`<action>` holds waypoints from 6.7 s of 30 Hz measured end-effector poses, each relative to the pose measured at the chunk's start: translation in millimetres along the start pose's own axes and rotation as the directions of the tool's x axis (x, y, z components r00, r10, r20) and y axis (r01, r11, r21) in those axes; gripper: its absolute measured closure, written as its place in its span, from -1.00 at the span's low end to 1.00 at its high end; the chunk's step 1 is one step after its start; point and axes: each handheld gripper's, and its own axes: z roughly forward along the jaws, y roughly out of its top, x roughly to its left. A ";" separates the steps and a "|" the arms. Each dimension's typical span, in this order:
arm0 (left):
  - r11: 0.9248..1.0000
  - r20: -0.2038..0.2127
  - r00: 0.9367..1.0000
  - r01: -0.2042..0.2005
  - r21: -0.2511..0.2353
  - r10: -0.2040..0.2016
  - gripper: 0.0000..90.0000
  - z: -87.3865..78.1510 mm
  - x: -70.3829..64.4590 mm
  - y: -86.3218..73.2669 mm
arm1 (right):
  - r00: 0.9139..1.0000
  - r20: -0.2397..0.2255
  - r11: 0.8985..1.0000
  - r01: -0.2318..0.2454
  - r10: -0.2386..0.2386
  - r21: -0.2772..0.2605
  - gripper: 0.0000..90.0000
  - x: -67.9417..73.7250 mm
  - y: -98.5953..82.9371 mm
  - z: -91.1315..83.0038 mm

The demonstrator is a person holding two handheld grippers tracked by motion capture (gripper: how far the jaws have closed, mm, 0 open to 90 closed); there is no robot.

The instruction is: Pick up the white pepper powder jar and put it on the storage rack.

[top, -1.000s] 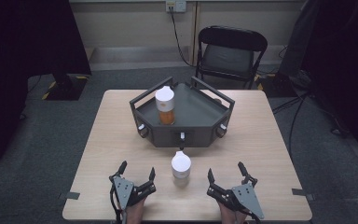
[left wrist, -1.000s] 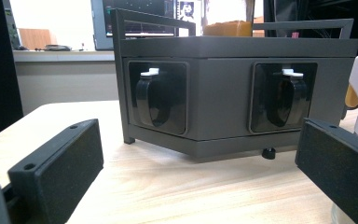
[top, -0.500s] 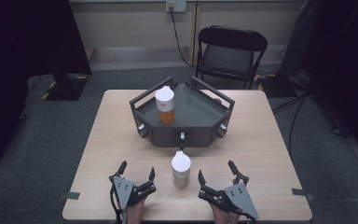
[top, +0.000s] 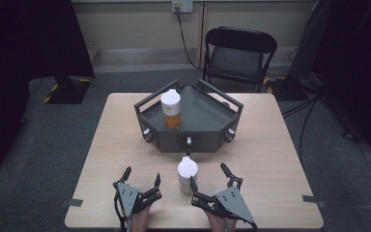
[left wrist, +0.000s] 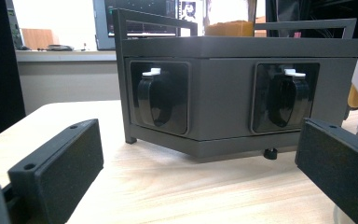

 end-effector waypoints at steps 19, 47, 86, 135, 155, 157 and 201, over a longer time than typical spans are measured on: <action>1.000 0.000 1.000 0.000 0.000 0.000 -0.99 0.0 0.0 0.0 | 0.998 -0.058 0.998 -0.023 0.027 0.064 -0.85 16.5 13.3 42.0; 1.000 0.000 1.000 0.000 0.000 0.000 -0.99 0.0 0.0 -0.1 | 0.998 -0.035 0.982 -0.042 0.049 0.185 -0.45 22.7 -14.5 44.0; 1.000 0.002 1.000 0.000 0.000 0.000 -0.98 0.0 0.3 0.0 | 0.998 -0.044 0.982 -0.040 0.049 0.187 -0.33 18.4 -8.1 42.9; 1.000 0.002 1.000 0.000 0.000 0.000 -0.98 0.0 0.3 0.0 | 0.996 -0.089 0.980 -0.009 0.027 0.200 -0.33 1.0 41.4 53.2; 1.000 0.003 1.000 0.000 0.000 0.000 -0.98 0.0 0.4 0.1 | 0.995 -0.101 0.983 -0.005 0.024 0.184 -0.33 -13.3 65.7 63.2; 1.000 0.003 1.000 0.000 0.000 0.000 -0.98 0.0 0.4 0.0 | 0.995 -0.101 0.983 -0.001 0.020 0.182 -0.33 -14.3 68.3 64.4; 1.000 0.003 1.000 0.000 0.001 0.000 -0.98 -0.1 0.5 0.1 | 1.000 -0.013 0.990 -0.007 0.009 0.143 -0.33 -47.9 130.0 116.3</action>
